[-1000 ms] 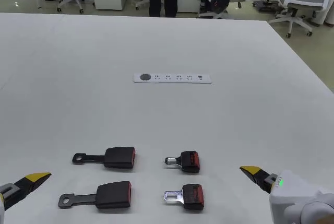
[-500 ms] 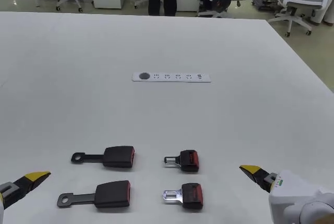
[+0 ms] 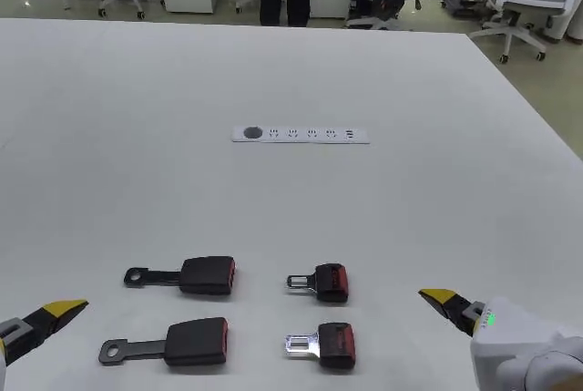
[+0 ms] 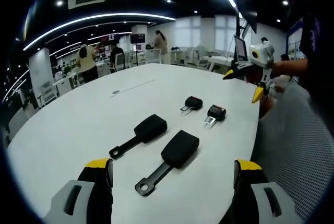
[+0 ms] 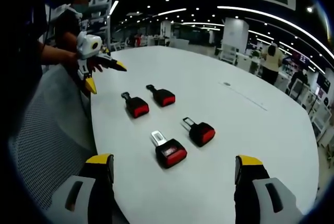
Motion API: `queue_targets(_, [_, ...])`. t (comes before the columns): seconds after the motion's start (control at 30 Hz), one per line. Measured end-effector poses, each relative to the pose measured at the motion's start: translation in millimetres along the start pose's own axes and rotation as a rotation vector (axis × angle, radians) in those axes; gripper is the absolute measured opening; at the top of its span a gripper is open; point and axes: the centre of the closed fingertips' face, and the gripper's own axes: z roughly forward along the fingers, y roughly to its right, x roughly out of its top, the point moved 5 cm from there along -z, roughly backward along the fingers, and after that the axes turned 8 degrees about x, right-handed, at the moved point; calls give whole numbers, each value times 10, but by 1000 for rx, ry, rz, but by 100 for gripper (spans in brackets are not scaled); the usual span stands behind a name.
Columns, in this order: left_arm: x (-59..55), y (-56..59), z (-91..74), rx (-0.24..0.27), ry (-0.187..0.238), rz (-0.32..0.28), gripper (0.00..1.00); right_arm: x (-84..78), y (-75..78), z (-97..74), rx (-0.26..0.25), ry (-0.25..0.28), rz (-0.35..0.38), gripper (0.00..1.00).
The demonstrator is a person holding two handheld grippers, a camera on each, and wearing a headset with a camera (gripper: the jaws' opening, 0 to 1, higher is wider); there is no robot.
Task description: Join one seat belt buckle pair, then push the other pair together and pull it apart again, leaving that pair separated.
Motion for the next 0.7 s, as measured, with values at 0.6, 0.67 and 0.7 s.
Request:
queue_targets(0.6, [29,13,54,-13,-24,10,98,-28,49,26,27,-34,-1,98])
queue_targets(0.67, [17,-2,69,-16,-28,13,98,-33,53,33,34,-41,-6,98])
queue_targets(0.7, [22,-1,72,-18,-30,14,98,-33,51,36,38,-43,-6,98])
